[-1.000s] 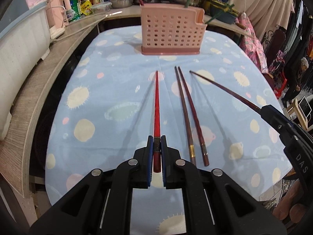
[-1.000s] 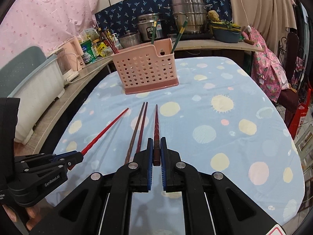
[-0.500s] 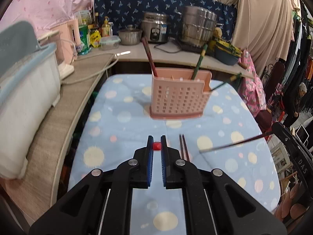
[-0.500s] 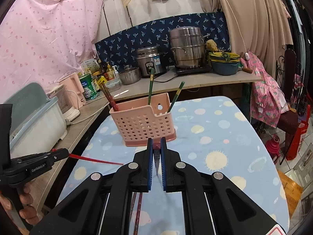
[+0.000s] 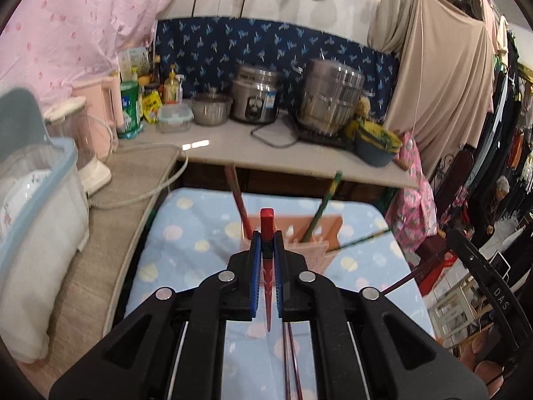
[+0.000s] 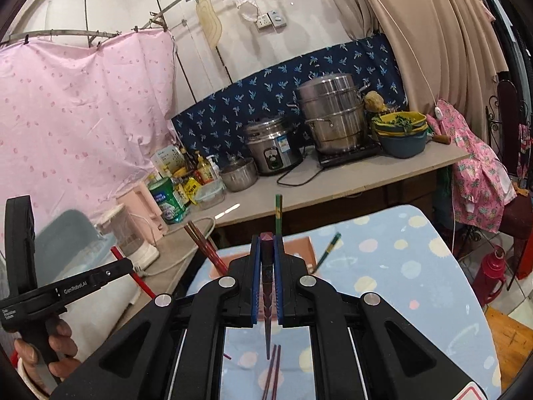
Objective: Organize utensils
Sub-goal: 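Lift both held chopsticks and insert them upright into the pink holder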
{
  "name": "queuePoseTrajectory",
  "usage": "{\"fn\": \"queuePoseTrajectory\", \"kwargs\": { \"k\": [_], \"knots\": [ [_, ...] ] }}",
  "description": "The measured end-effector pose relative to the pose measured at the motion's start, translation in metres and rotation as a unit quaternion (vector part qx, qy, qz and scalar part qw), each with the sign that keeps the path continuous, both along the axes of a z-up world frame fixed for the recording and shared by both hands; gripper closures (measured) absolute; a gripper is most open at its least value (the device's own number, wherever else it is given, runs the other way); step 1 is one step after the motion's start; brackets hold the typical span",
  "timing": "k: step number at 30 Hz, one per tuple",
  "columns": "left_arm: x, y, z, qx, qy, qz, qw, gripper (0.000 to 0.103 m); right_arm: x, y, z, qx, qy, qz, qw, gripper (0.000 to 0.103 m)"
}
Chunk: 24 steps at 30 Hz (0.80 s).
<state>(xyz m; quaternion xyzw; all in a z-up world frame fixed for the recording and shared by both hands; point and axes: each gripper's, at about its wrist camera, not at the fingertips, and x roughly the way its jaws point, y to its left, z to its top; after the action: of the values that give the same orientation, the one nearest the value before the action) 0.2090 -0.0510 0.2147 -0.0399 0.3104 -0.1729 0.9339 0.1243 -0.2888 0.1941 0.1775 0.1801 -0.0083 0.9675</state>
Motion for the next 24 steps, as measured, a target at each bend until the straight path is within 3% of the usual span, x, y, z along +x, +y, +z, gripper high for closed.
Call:
{"fn": "queuePoseTrajectory", "kwargs": {
  "k": [7, 12, 17, 24],
  "knots": [
    [0.034, -0.005, 0.044, -0.017, -0.046, 0.021, 0.9986, 0.096, 0.042, -0.008, 0.048, -0.001, -0.051, -0.011, 0.999, 0.096],
    [0.06, -0.01, 0.053, -0.023, -0.068, 0.037, 0.9967, 0.096, 0.075, -0.014, 0.058, -0.004, -0.058, -0.017, 0.998, 0.096],
    [0.083, -0.018, 0.035, -0.021, -0.059, 0.042, 0.9972, 0.096, 0.101, -0.016, 0.046, -0.009, -0.043, -0.018, 0.999, 0.096],
    [0.1, -0.025, 0.003, -0.015, -0.034, 0.034, 0.9987, 0.096, 0.127, -0.011, 0.005, -0.006, -0.002, -0.007, 1.0, 0.096]
  ]
}}
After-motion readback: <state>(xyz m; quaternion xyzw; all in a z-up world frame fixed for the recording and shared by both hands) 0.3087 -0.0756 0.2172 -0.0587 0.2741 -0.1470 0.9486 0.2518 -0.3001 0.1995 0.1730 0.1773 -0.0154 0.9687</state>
